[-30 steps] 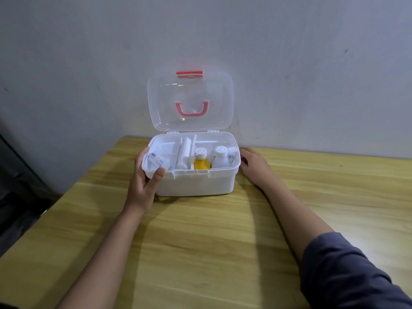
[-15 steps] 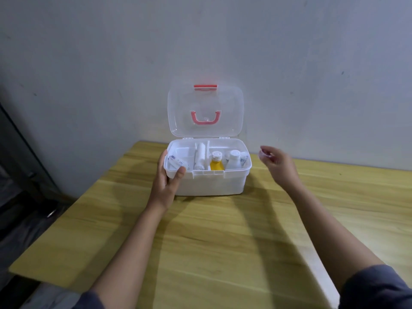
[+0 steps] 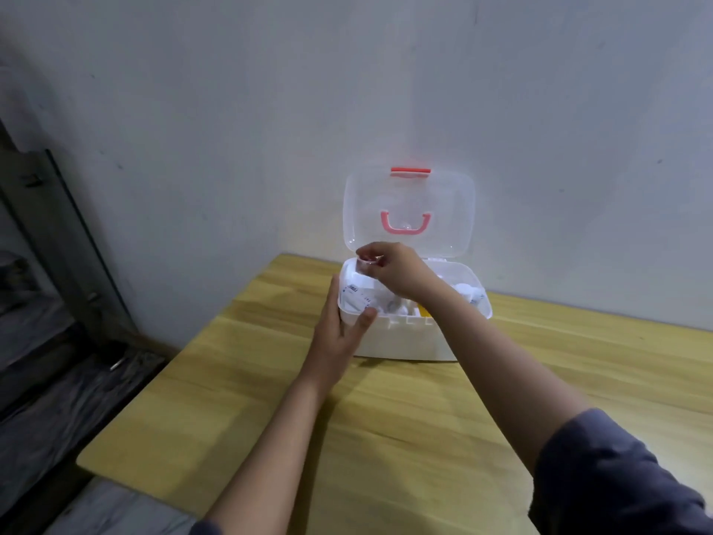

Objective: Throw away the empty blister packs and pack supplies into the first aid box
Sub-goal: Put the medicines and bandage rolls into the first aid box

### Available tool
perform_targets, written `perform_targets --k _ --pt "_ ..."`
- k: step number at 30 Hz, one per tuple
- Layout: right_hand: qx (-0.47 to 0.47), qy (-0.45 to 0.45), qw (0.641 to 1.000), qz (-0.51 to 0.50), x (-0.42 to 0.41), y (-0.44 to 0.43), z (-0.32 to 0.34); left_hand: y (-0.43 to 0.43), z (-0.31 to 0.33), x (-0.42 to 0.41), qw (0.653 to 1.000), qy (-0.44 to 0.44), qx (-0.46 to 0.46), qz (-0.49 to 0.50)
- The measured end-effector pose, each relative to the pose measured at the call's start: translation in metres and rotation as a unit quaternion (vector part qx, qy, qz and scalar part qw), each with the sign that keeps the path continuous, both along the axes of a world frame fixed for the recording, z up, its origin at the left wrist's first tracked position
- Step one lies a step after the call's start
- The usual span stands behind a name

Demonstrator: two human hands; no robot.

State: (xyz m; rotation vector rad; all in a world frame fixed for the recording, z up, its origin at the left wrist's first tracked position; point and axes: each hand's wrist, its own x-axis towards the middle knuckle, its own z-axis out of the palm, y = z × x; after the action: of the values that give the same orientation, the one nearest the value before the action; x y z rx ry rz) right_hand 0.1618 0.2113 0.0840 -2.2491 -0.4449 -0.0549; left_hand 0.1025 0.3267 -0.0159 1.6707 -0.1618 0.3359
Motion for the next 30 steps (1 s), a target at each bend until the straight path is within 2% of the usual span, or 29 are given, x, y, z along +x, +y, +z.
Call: perform_targets --k 5,9,13,16,19,24,27,30 --pt "-0.092 0.019 0.996 0.000 0.015 0.011 -0.010 0.004 -0.003 0.002 1.000 0.014 0.016 -0.006" --pt "-0.072 0.005 0.997 -0.017 0.019 0.015 -0.014 0.005 -0.001 0.001 1.000 0.019 0.022 -0.007" --pt "-0.015 -0.073 0.996 -0.049 0.017 0.016 -0.013 0.005 -0.002 0.001 1.000 0.016 0.022 -0.005" --pt "0.012 -0.059 0.996 -0.059 0.018 0.012 -0.007 0.006 -0.004 0.004 1.000 0.016 0.021 -0.005" --pt "-0.026 0.009 0.999 -0.040 0.016 0.006 0.000 0.006 -0.004 0.005 1.000 0.010 0.024 -0.008" --pt "-0.063 0.062 0.996 0.017 0.017 -0.004 0.010 0.007 -0.005 0.006 1.000 0.010 0.016 -0.019" --pt "-0.153 0.007 0.987 0.047 0.017 -0.009 0.012 0.007 -0.005 0.006 1.000 0.009 0.020 -0.018" --pt "-0.160 -0.029 0.986 0.038 0.016 -0.013 0.009 0.008 -0.006 0.006 1.000 0.013 0.020 -0.018"
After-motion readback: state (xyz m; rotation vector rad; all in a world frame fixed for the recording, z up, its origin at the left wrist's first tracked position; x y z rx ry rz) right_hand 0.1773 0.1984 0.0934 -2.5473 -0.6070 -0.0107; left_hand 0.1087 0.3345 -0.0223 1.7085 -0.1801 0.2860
